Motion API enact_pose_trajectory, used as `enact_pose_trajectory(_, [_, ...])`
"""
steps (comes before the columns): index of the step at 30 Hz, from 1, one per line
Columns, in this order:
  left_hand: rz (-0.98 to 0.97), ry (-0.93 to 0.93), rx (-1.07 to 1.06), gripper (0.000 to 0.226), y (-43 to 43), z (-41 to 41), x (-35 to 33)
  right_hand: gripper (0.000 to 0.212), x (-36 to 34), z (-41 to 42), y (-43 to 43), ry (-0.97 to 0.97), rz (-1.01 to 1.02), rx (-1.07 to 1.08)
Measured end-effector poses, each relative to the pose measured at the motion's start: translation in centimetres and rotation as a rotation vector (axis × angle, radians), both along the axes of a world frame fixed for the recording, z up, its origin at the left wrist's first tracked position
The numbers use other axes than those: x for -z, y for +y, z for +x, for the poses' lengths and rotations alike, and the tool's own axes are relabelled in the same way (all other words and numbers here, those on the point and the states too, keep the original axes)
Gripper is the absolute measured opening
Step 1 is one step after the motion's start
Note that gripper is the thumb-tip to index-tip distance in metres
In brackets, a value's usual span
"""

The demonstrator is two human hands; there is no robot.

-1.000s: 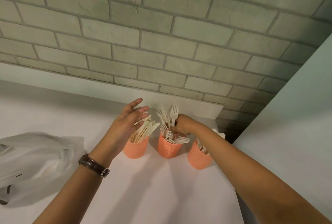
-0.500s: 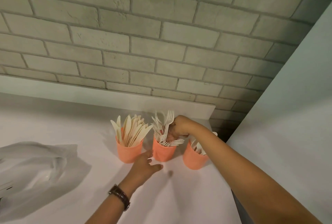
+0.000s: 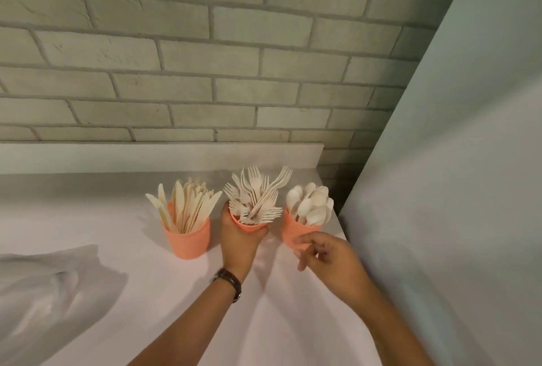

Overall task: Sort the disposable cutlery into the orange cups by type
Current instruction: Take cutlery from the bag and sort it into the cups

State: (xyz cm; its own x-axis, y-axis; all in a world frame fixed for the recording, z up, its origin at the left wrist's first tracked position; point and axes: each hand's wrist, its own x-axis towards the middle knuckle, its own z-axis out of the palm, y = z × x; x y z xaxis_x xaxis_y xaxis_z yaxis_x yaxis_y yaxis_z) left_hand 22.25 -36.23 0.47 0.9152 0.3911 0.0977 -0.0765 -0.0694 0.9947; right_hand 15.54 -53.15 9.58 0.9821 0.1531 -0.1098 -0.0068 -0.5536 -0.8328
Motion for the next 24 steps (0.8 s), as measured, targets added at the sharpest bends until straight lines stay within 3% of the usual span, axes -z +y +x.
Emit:
enact_pose_trajectory(8, [-0.04,-0.037,-0.048,0.07,0.2,-1.1,1.0,0.013,3.5,-3.7,-0.7,0.071,0.09,0.042])
enact_pose_trajectory(24, [0.02,-0.042,-0.041,0.066,0.4,-1.0,1.7,0.017,3.9,-3.4,-0.9,-0.009,0.114,0.057])
